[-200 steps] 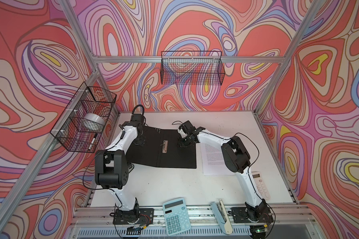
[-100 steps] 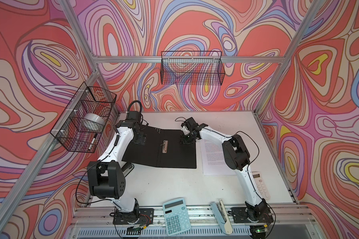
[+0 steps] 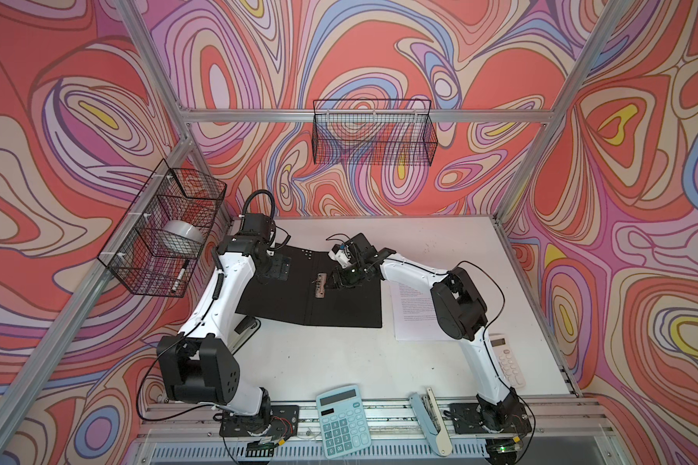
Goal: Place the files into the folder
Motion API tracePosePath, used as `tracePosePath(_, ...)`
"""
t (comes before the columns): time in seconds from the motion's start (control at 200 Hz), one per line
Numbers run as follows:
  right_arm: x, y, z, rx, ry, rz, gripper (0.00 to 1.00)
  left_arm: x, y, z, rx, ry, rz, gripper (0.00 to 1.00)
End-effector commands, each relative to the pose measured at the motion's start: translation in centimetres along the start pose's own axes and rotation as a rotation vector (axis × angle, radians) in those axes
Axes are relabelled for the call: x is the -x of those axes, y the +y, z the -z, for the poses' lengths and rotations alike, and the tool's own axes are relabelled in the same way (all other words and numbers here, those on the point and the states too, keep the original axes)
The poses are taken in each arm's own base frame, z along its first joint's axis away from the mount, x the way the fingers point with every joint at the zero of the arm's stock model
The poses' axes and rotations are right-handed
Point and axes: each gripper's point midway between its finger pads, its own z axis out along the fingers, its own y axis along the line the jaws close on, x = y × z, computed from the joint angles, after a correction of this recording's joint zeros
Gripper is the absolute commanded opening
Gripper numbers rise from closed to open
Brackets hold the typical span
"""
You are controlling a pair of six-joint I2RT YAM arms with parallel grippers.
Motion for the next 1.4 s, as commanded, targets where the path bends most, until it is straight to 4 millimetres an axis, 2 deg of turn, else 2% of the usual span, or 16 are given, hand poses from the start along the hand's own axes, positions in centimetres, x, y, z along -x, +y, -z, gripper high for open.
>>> tracePosePath(0.0, 0.5, 0.0, -1.0, 0.056, 0.011, -0.01, 0.35, -0.2, -0.7, 1.2, -0.035, -0.019, 0.002, 1.0)
tracePosePath(0.285, 1.4, 0.2, -2.9, 0.122, 0.043, -0.017, 0.35, -0.5, -1.1, 0.9, -0.045, -0.007, -0.005, 1.0)
tracePosePath(0.501, 1.7, 0.8, -3.5, 0.165, 0.064, -0.019, 0.35, -0.7, -1.3, 0.9, -0.055, -0.001, -0.001, 1.0)
tracePosePath(0.896, 2.5, 0.6, -4.8, 0.204, 0.071, -0.016, 0.35, -0.7, -1.5, 0.7, -0.062, 0.001, 0.0, 1.0)
tracePosePath(1.392, 5.2, 0.5, -3.8, 0.211, -0.005, -0.006, 0.36, -0.5, -2.2, 0.6, -0.072, -0.013, -0.01, 1.0)
